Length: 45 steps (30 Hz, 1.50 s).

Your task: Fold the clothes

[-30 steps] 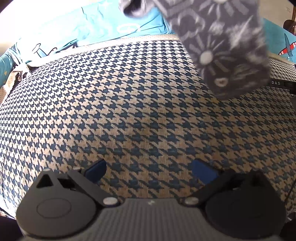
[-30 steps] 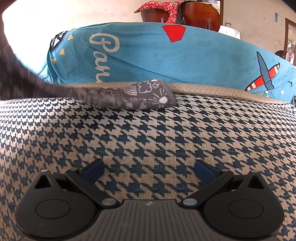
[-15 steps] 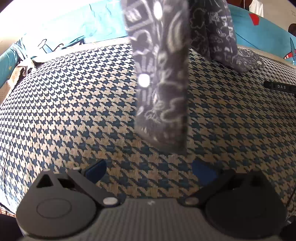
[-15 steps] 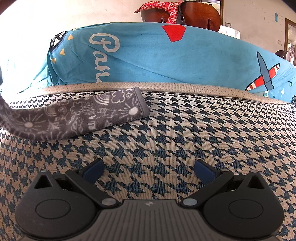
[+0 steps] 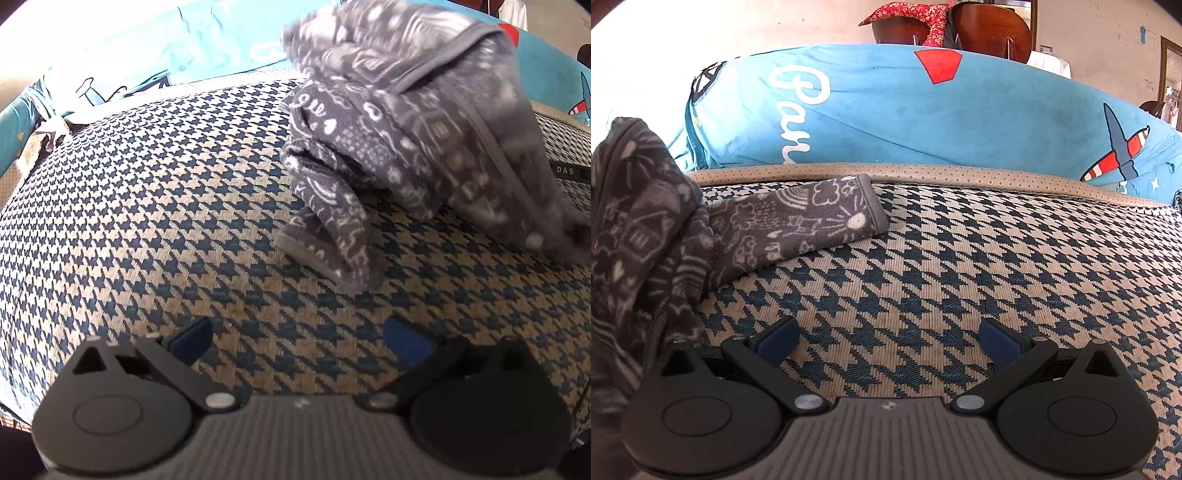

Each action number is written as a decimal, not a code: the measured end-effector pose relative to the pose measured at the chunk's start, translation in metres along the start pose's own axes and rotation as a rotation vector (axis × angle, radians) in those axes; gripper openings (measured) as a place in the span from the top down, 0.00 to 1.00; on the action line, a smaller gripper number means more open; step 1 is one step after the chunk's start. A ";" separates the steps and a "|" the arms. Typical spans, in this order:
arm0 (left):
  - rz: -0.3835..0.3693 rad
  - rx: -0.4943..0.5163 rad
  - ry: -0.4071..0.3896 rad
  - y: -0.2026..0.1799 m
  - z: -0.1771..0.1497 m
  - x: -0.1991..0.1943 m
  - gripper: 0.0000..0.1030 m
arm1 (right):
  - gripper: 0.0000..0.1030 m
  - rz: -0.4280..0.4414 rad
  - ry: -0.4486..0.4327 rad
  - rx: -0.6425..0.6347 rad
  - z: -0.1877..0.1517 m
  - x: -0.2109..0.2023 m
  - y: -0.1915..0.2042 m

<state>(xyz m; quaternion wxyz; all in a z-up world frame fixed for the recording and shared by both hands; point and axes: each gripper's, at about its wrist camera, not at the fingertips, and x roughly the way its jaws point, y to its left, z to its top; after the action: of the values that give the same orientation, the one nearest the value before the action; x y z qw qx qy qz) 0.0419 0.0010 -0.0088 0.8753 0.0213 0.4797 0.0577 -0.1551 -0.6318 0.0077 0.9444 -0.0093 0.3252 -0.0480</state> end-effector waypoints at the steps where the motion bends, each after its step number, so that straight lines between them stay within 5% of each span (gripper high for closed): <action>1: 0.000 -0.001 -0.002 0.004 0.000 -0.001 0.00 | 0.00 0.000 0.000 -0.001 0.000 0.000 0.000; 10: 0.023 0.003 -0.010 0.006 -0.016 -0.010 0.00 | 0.00 0.000 0.001 0.000 0.000 -0.001 -0.001; 20: 0.054 0.018 -0.005 -0.051 -0.042 -0.017 0.00 | 0.00 0.000 0.001 -0.001 0.001 0.000 0.000; 31: 0.079 0.005 0.016 -0.115 -0.025 -0.001 0.00 | 0.00 -0.001 0.000 -0.001 0.001 0.000 0.000; 45: 0.041 -0.040 0.026 -0.152 -0.035 0.004 0.00 | 0.00 -0.005 -0.001 -0.004 -0.001 0.000 0.000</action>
<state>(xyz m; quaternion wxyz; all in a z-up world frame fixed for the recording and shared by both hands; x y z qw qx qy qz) 0.0274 -0.1499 -0.0452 0.8677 0.0131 0.4895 0.0855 -0.1557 -0.6317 0.0075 0.9445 -0.0120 0.3246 -0.0496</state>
